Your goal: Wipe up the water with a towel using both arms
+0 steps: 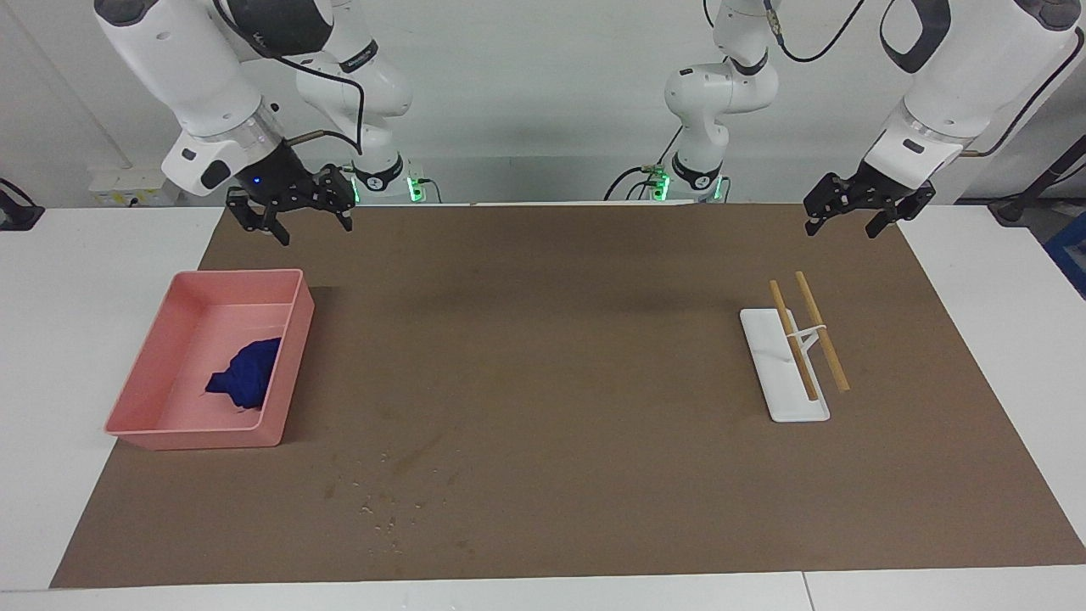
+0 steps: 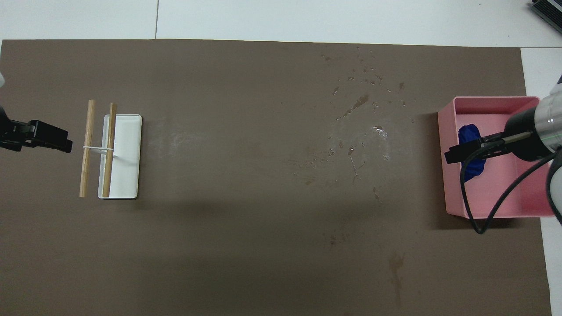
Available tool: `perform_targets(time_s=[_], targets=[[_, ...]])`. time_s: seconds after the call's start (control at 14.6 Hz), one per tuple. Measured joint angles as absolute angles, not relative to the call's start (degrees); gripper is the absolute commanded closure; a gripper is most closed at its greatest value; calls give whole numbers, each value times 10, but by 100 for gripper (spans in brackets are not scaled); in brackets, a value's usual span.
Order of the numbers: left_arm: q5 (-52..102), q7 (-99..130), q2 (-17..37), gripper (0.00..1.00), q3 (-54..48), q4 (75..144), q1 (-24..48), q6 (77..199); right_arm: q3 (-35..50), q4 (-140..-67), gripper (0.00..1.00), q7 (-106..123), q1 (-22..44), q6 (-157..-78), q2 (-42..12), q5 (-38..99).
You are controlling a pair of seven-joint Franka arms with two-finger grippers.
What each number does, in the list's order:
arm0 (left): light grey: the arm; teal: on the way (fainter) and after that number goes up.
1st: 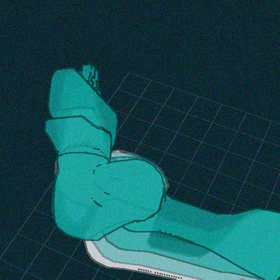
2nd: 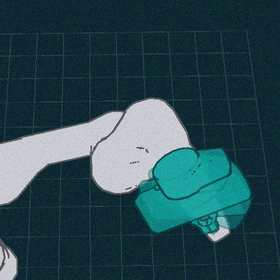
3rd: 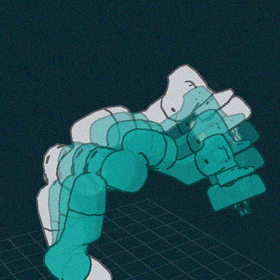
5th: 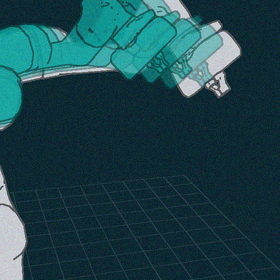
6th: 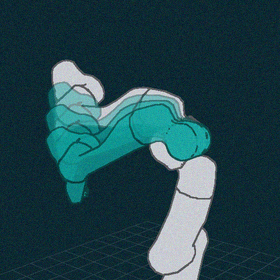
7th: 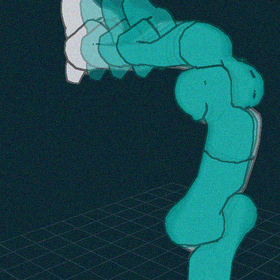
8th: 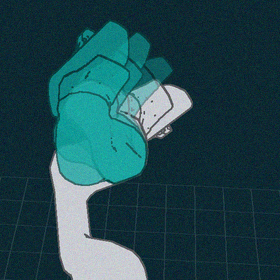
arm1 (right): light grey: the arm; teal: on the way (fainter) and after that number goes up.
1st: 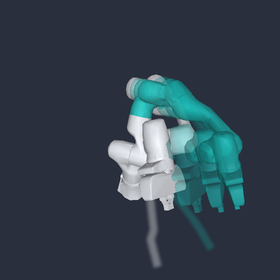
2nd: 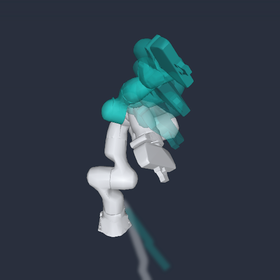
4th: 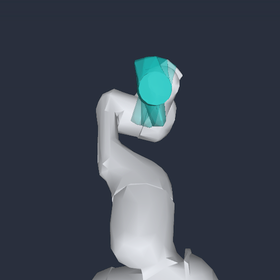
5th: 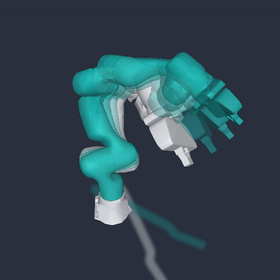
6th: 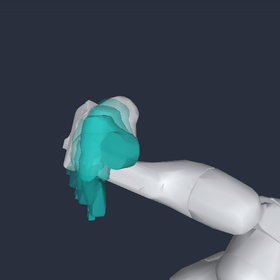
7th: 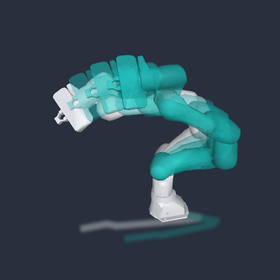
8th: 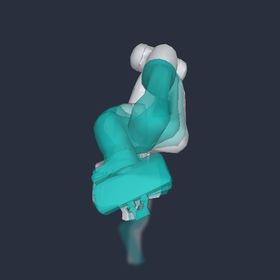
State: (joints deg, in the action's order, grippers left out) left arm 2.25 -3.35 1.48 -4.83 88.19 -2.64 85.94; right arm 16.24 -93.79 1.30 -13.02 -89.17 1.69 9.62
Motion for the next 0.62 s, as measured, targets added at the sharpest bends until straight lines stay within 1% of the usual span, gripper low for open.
perform_targets(time_s=[0.07, 0.21, 0.41, 0.48, 0.62], targets=[[23, -33, 15, 0, -48, 882, -26, 859, 166, -937, 0, -3, -126, -892, 18, 98], [23, -33, 15, 0, -48, 882, -26, 859, 148, -937, 0, -21, -86, -895, 19, 92], [23, -33, 15, 0, -48, 882, -26, 859, 54, -938, 0, -27, -5, -920, 20, 80], [23, -33, 15, 0, -48, 882, -26, 859, 31, -937, 0, -25, 14, -930, 19, 70], [23, -33, 15, 0, -48, 882, -26, 859, 18, -916, 0, -25, 30, -907, 14, 41]])
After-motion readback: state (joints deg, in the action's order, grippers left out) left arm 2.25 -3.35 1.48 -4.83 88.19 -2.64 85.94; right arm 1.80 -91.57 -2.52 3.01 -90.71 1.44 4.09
